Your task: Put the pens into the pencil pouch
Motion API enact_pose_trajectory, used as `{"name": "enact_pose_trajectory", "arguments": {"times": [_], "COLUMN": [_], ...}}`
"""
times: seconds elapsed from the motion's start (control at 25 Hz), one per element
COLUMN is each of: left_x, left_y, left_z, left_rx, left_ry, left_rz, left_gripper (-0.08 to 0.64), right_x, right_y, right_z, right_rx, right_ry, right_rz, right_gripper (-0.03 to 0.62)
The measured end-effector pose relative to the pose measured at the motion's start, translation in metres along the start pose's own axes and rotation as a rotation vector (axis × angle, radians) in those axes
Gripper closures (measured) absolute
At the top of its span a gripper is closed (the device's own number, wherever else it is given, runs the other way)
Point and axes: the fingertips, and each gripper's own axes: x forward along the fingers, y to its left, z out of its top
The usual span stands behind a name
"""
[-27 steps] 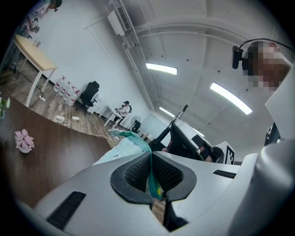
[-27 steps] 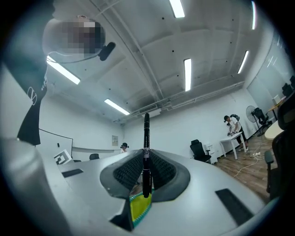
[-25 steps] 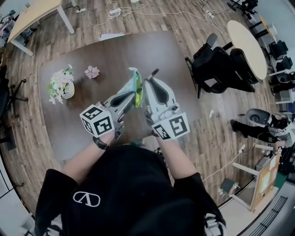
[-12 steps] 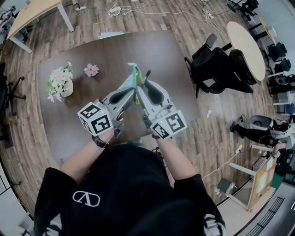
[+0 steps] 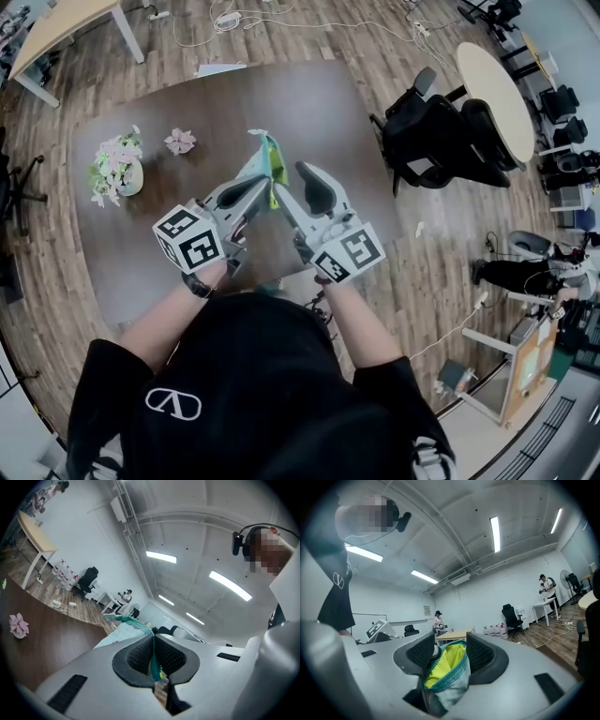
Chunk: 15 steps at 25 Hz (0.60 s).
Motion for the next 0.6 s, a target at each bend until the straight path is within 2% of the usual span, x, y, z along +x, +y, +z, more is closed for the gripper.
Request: {"name": "enact_pose_trajectory", "arguments": {"times": [0.32, 0.6], "left_x": [-0.012, -0.035], "left_y": [0.019, 0.06], "left_z": [-0.007, -0.033], "left_rx": [0.004, 0.032], "left_ry": [0.019, 0.059], "left_rz": [0.049, 0.131], "left_gripper": [0.546, 0.546], "right_x": [-0.023, -0.059], "right_y": [-0.021, -0.041], "right_z": [0.001, -0.019], "right_rx": [0.018, 0.041], "right_ry": [-0.033, 0.008], "right_rz": [-0.1, -0.191], "right_gripper": [0.399, 0.399]}}
